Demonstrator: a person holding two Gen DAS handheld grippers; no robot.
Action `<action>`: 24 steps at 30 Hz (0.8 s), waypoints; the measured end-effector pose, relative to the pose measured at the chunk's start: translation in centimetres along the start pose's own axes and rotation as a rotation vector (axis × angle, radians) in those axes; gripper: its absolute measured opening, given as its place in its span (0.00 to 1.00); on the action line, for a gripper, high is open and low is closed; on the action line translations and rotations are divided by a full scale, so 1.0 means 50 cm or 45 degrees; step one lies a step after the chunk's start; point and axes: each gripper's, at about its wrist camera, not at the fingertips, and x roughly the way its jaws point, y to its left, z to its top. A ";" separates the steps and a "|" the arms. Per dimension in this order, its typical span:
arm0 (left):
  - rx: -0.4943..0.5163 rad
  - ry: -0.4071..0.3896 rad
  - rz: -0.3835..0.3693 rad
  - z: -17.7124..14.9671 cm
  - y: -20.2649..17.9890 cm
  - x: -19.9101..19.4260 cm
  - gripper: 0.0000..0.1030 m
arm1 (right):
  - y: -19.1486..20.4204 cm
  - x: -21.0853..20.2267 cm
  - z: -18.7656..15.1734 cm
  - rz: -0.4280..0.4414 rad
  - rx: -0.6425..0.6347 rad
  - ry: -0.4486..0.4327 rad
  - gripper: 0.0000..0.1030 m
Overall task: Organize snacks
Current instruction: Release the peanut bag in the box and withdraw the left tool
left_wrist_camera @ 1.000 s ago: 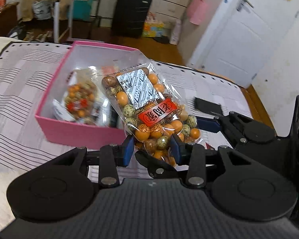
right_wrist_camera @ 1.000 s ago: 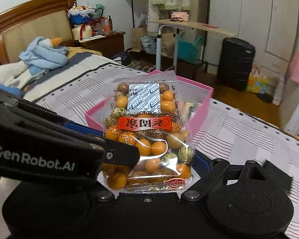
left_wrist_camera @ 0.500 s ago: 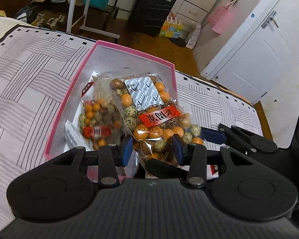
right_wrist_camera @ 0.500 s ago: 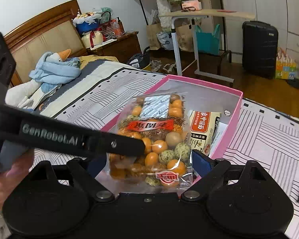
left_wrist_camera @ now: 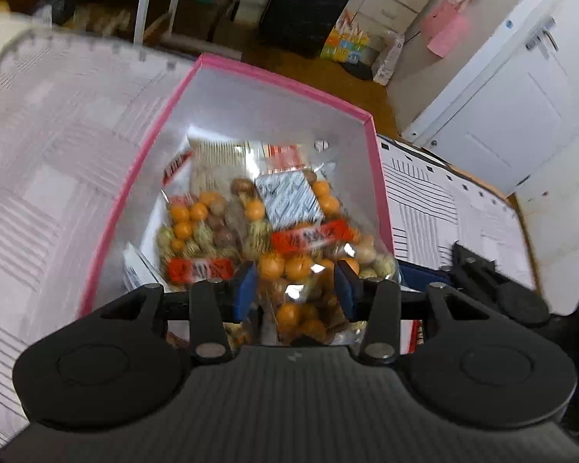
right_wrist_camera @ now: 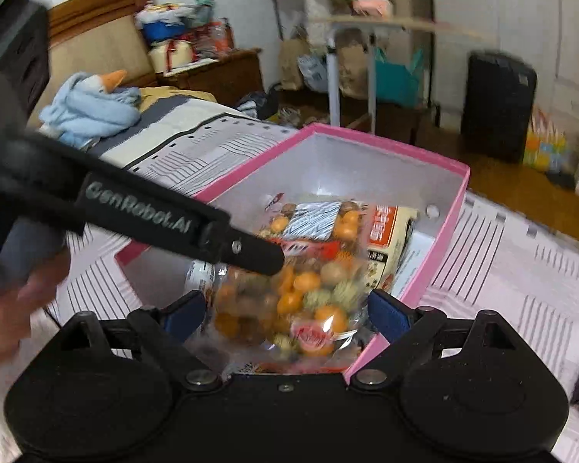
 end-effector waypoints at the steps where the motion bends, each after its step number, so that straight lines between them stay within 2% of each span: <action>1: 0.028 -0.023 0.019 -0.004 -0.008 -0.009 0.43 | 0.002 -0.011 -0.001 -0.020 -0.024 -0.017 0.92; 4: 0.029 -0.051 -0.001 -0.013 -0.017 -0.034 0.43 | 0.007 -0.051 -0.004 -0.039 -0.059 -0.040 0.92; 13: 0.104 -0.088 -0.029 -0.035 -0.067 -0.120 0.43 | -0.013 -0.192 -0.015 -0.066 -0.018 -0.106 0.92; 16: 0.152 -0.097 -0.030 -0.042 -0.095 -0.147 0.43 | -0.026 -0.243 -0.031 -0.098 -0.034 -0.128 0.93; 19: 0.150 -0.084 -0.083 -0.043 -0.122 -0.164 0.43 | -0.047 -0.292 -0.049 -0.159 -0.047 -0.173 0.93; 23: 0.188 -0.087 -0.100 -0.049 -0.171 -0.179 0.43 | -0.092 -0.359 -0.068 -0.226 0.018 -0.263 0.93; 24: 0.200 -0.086 -0.105 -0.050 -0.185 -0.180 0.43 | -0.110 -0.372 -0.070 -0.239 0.057 -0.250 0.92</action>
